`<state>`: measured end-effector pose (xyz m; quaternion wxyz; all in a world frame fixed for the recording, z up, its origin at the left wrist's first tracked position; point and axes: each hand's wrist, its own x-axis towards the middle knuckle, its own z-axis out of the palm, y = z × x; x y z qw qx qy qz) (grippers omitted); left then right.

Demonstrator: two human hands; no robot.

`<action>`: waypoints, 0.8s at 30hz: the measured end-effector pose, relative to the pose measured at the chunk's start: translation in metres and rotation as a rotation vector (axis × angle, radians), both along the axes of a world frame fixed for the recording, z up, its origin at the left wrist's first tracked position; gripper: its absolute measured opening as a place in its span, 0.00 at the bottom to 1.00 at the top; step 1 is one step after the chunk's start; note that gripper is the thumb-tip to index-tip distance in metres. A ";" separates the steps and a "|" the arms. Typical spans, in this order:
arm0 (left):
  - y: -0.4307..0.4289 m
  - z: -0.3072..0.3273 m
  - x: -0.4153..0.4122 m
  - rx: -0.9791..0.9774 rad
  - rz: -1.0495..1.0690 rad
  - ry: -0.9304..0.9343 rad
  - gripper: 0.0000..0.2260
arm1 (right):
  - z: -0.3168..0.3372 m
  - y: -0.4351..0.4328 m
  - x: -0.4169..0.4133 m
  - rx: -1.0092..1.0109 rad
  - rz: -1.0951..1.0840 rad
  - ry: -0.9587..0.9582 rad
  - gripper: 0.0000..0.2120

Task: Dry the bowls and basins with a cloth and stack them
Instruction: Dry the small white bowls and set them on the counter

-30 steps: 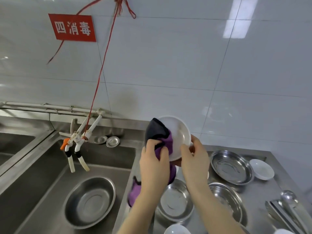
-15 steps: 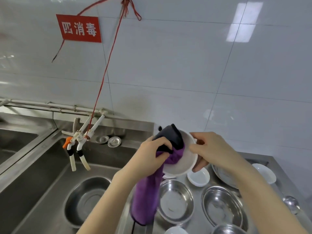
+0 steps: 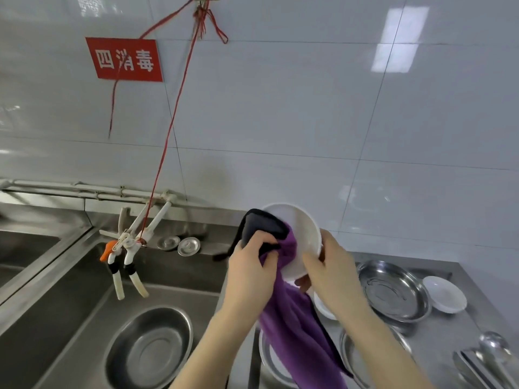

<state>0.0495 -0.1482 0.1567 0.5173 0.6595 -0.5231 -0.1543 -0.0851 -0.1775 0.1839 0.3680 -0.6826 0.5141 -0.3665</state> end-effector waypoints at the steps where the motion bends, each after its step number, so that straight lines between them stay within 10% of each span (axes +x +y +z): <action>1: -0.003 -0.002 0.004 0.011 -0.030 -0.054 0.11 | 0.007 -0.005 -0.006 0.038 0.046 0.053 0.14; 7: -0.017 -0.004 0.020 0.155 -0.388 -0.309 0.11 | 0.043 -0.031 -0.038 0.151 0.329 0.409 0.17; 16: -0.011 -0.002 -0.015 -0.006 0.049 0.234 0.10 | -0.011 0.010 0.008 -0.039 -0.003 -0.047 0.31; 24: -0.012 0.001 0.006 -0.053 -0.103 -0.142 0.11 | 0.031 -0.010 -0.020 0.063 0.176 0.112 0.32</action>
